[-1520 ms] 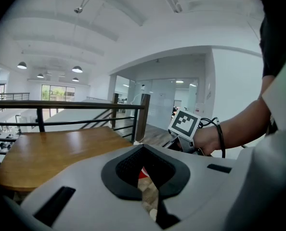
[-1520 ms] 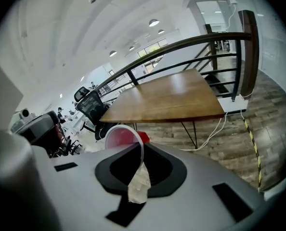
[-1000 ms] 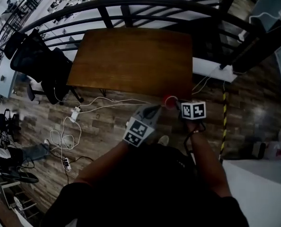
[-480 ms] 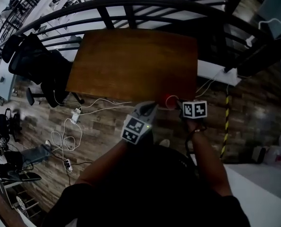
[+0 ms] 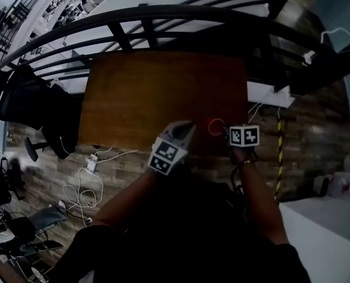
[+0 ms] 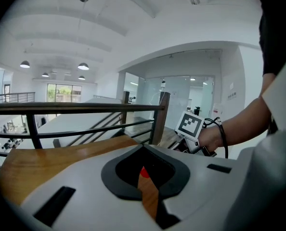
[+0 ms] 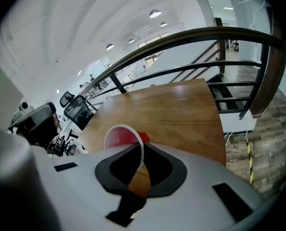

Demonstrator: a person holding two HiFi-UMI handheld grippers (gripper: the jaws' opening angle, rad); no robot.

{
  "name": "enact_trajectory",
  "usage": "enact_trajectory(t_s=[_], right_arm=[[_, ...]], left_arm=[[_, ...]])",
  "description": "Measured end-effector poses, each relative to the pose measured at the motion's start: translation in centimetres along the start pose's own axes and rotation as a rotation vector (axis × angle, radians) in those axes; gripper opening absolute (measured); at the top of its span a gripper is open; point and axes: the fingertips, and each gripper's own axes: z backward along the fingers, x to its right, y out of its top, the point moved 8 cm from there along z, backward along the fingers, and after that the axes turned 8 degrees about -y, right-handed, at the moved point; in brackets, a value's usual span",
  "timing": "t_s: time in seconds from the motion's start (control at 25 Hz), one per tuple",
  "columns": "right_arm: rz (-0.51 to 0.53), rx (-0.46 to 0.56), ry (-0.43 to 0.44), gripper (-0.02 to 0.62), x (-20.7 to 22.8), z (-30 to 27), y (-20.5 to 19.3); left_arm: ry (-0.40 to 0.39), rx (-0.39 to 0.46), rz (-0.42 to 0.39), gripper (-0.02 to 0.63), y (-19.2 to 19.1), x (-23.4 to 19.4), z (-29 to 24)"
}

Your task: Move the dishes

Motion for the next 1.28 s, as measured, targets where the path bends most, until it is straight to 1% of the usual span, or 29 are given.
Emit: enact_trajectory(t_s=[0.08,0.2,0.32,0.44,0.52,0.72,0.88,1.12,1.28], right_arm=[[-0.023,-0.003,-0.021,0.032,0.6,-0.8,1.1],[-0.061,-0.016,-0.040,0.032,1.5,-1.8,1.9],[-0.077,-0.036,-0.057,0.032,2.9,-2.6,2.9],[-0.077,-0.047,-0.062,0.032,4.3,-3.5,4.1],[-0.073,-0.060,-0.054,0.032,5.3,-4.5,4.9],[-0.054,-0.145,-0.022,0.032,7.2,-6.7,5.3],[-0.036,-0.185,-0.009,0.032,8.3,-8.6,6.1],[-0.046,-0.242,0.014,0.034,9.6,-10.1,6.0],[-0.042,-0.251,0.026,0.034,9.7,-10.5,5.9]], left_arm=[[-0.013,-0.001,-0.005,-0.005,0.5,-2.3,-0.5],[-0.042,-0.012,0.001,-0.005,0.5,-4.4,-1.7],[-0.067,-0.023,0.025,-0.005,0.5,-5.3,-3.2],[-0.085,-0.042,0.028,-0.005,0.6,-5.6,-4.9],[-0.076,-0.053,0.034,-0.005,0.7,-6.1,-6.1],[-0.028,-0.072,0.095,-0.005,1.0,-6.6,-7.8],[-0.002,-0.083,0.129,-0.005,0.8,-7.7,-9.4],[0.025,-0.095,0.158,-0.005,0.7,-8.2,-11.0],[0.038,-0.097,0.170,-0.005,0.5,-8.4,-11.3]])
